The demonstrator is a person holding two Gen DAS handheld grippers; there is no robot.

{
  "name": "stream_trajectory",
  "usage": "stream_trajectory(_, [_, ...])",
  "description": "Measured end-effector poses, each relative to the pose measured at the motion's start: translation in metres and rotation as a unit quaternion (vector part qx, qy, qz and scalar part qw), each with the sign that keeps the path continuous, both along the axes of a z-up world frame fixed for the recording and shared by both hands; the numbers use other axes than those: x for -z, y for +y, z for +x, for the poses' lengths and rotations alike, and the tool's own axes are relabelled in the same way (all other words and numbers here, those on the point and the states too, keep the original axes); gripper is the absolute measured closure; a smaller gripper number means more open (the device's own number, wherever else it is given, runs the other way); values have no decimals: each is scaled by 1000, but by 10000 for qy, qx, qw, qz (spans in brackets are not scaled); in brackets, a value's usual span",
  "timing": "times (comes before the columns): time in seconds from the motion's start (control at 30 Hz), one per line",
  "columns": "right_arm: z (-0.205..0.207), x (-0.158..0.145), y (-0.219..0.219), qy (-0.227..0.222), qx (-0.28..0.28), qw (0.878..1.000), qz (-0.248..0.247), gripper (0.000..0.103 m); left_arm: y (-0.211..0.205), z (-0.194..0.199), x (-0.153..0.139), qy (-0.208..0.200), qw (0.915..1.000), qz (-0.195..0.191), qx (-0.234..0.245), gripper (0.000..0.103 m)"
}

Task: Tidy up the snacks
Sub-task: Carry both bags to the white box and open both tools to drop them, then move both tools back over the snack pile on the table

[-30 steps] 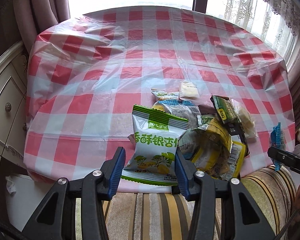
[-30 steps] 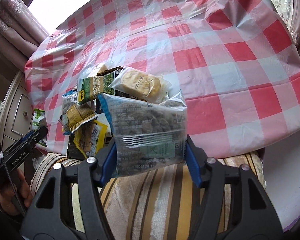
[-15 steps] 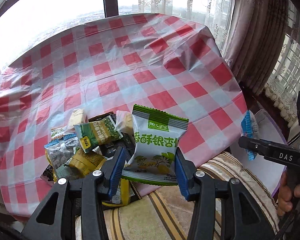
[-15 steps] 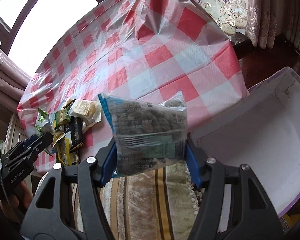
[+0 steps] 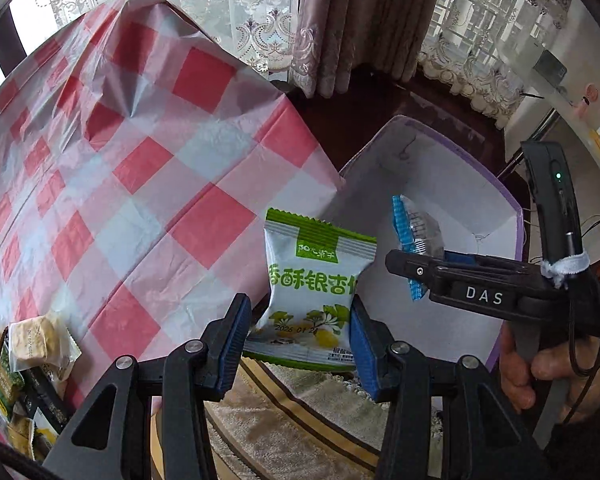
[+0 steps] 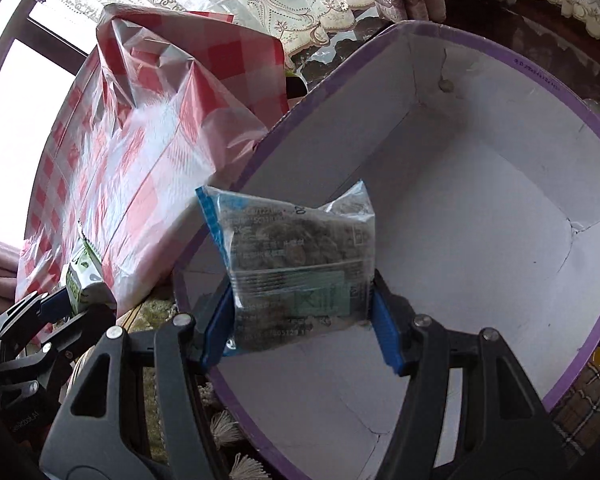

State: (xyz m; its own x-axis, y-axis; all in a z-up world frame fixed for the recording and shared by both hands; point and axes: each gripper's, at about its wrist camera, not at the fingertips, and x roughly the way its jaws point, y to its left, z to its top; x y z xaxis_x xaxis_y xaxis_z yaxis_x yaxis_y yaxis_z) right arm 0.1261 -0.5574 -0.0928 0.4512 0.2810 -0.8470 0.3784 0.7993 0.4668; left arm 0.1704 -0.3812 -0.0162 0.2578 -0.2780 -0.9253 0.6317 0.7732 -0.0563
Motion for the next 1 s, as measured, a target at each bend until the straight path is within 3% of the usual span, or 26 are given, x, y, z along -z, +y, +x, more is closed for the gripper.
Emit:
stream_trajectory(0.17, [-3, 27, -14, 292, 183, 9990, 295, 36, -31, 1, 25, 267, 9983, 455, 259, 54])
stream_trajectory(0.33, [-2, 35, -16, 409, 239, 9983, 335, 28, -40, 2, 34, 363, 9969, 583, 374, 52])
stream_trajectory(0.57, [-2, 26, -12, 403, 144, 9991, 63, 21, -33, 5, 26, 264, 9984, 453, 204, 26])
stream_trajectory(0.8, [-3, -11, 1, 166, -30, 9951, -977, 15, -5, 6, -3, -187, 9996, 87, -209, 18])
stream_trajectory(1.0, [-1, -53, 26, -375, -36, 9770, -2100, 7, 32, 0, -28, -675, 9962, -118, -544, 18])
